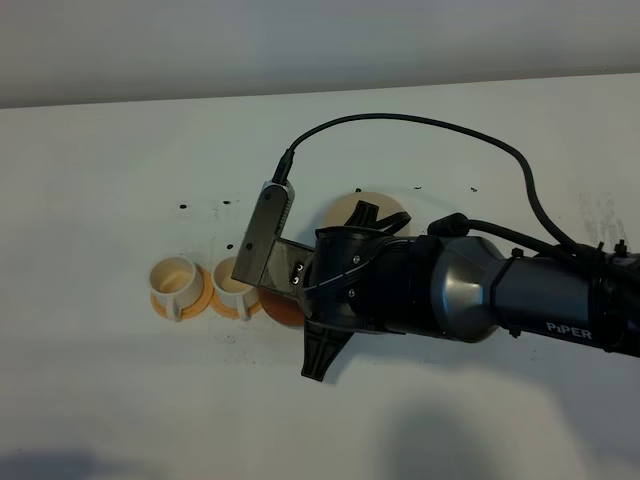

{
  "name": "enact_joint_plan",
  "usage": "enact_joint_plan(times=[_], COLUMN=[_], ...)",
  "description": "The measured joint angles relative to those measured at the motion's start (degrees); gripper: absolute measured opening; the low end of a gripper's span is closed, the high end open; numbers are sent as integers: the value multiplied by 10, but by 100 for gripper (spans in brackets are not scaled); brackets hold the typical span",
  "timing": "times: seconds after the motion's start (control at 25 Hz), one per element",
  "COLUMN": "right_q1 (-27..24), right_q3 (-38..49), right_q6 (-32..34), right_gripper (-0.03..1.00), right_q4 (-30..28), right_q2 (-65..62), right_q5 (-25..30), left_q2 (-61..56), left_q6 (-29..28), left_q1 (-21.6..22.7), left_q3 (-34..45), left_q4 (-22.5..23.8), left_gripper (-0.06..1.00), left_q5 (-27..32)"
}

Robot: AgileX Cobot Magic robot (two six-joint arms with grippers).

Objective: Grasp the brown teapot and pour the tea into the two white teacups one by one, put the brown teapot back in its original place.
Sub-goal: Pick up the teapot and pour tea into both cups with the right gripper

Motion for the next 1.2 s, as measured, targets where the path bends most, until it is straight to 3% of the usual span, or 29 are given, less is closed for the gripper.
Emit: enact_joint_plan(times=[1.2], right_q1=[0], right_q3=[0], right_q6=[29], right_gripper=[11], right_q4=[-132], right_q2=[15], right_q5=[-18], left_q2=[0], left_q6=[0], left_q1=[0], left_q3=[0], left_q4=[0], left_gripper=[44], left_q5=[0])
